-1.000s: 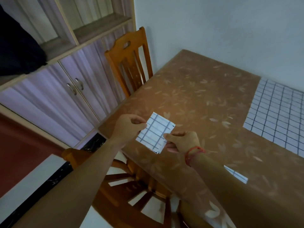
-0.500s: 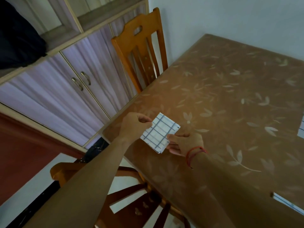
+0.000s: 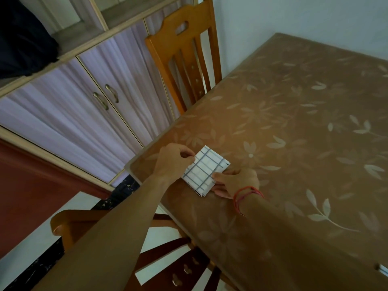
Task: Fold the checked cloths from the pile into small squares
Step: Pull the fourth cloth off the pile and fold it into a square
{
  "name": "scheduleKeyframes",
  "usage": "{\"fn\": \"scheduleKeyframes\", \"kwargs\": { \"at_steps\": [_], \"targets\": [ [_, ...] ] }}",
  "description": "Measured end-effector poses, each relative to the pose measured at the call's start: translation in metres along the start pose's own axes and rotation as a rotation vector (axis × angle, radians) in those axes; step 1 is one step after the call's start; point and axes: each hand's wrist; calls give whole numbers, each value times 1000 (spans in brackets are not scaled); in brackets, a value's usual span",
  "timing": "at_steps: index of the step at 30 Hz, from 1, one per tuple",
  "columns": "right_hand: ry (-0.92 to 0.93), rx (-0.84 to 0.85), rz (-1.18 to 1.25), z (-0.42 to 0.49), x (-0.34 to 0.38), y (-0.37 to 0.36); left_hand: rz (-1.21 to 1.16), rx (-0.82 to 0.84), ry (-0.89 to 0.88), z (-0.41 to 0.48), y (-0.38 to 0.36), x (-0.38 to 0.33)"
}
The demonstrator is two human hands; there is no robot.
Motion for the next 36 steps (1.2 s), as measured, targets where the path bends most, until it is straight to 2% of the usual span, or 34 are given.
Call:
{"fn": "scheduleKeyframes", "kwargs": {
  "at_steps": [12,16,18,21,23,25,27,29,36],
  "targets": [
    [-8,-3,5,6,3,0,-26,-31,-48,1,-10,3],
    [93,-83,-84,-2,5,9,52,-41,-151,0,-10,3],
    [234,-147,-207,-9,6,14,93,-31,-242,-2,-10,3],
    [713,-297,-576,-13,2,15,190,10,-435,-7,-13,3],
    [1050,-272,-701,-14,-5,6,261,61,-521,-8,-16,6],
    [1178,-156,-911,-8,-15,-6,291,146,-553,-7,-19,11],
    [1184,-79,-1166,-2,-23,-13,316,233,-591,-4,-23,17],
    [1119,-60,-1313,3,-25,-15,368,274,-608,0,-25,23],
    [1063,-93,-1370,11,-32,-19,431,306,-700,9,-22,40]
  ]
}}
Point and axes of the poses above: each hand's wrist, its own z-axis towards the middle knuckle, its own y-axis out of the back of the hand, x = y × z, and after that the axes turned 6 degrees about -x, right-handed
